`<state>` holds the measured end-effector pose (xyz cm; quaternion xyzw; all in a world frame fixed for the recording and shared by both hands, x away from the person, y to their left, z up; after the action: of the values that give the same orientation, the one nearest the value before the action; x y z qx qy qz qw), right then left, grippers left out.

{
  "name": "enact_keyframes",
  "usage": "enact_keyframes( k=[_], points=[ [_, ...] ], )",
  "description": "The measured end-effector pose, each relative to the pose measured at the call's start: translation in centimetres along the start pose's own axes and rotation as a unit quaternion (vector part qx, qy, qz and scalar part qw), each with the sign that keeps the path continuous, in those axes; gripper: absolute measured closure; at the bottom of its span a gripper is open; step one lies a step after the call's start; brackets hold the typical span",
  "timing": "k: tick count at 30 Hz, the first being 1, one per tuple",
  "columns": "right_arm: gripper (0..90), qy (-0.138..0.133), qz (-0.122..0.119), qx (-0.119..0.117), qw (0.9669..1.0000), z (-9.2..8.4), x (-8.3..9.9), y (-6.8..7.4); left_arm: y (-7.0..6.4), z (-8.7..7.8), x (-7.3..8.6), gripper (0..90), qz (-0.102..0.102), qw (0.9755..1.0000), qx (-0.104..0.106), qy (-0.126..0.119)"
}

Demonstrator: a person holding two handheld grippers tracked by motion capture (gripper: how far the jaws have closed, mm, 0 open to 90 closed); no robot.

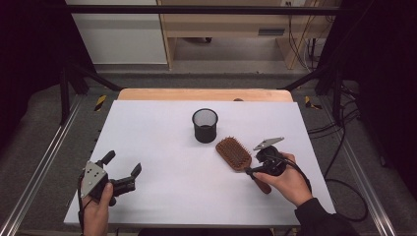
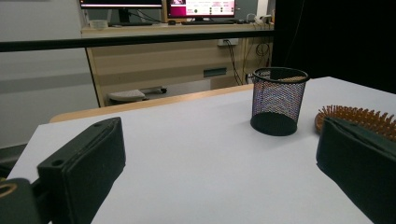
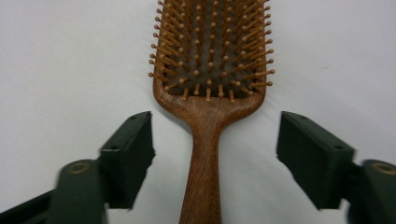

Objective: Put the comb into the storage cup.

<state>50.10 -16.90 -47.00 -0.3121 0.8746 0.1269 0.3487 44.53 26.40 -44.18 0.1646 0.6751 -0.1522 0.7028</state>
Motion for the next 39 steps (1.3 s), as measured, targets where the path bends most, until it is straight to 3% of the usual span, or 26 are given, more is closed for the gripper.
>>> enact_keyframes(
  k=[1, 5, 12, 16, 22, 29, 30, 39],
  points=[
    [15.2, 0.005, 0.000, 0.005, 1.0000, 0.5, 0.1, 0.1, 0.0, 0.0, 0.0, 1.4, 0.000, 1.0000, 0.000, 0.000],
    [6.7, 0.023, 0.003, 0.004, 0.9997, 1.4, 0.5, 0.3, 0.0, 0.0, 0.0, 1.4, -0.001, 1.0000, 0.000, 0.000],
    [8.8, 0.048, 0.005, 0.003, 0.9988, 2.3, 1.4, 0.5, 0.0, 0.0, 0.0, 1.4, 0.000, 1.0000, 0.001, 0.000],
    [17.6, 0.062, 0.008, 0.006, 0.9980, 2.6, 1.7, 0.5, 0.0, 0.0, 0.0, 1.4, 0.000, 1.0000, 0.001, 0.000],
    [40.7, 0.078, 0.006, 0.012, 0.9968, 2.7, 1.7, 0.5, 0.0, 0.0, 0.0, 1.4, 0.001, 1.0000, 0.002, 0.000],
    [54.4, 0.085, 0.005, 0.010, 0.9964, 2.8, 1.6, 0.7, 0.0, 0.0, 0.0, 1.4, 0.001, 1.0000, 0.003, 0.000],
    [61.2, 0.086, 0.004, 0.008, 0.9963, 2.8, 1.5, 0.7, -0.1, 0.0, 0.0, 1.4, 0.001, 1.0000, 0.003, 0.000],
    [71.1, 0.091, 0.013, 0.007, 0.9957, 2.8, 1.5, 0.3, -0.1, 0.1, -0.1, 1.4, 0.000, 1.0000, 0.003, 0.000]
  ],
)
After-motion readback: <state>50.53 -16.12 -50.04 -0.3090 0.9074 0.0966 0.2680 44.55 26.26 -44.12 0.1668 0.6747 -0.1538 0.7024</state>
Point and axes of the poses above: each handheld gripper's, and its own axes: z roughly forward along the jaws, x roughly out of its underside, y roughly to its left, the point moved 5 cm from there along z, roughly forward along the jaws, and after that the axes turned 8 degrees about -y, right-handed, at the moved point
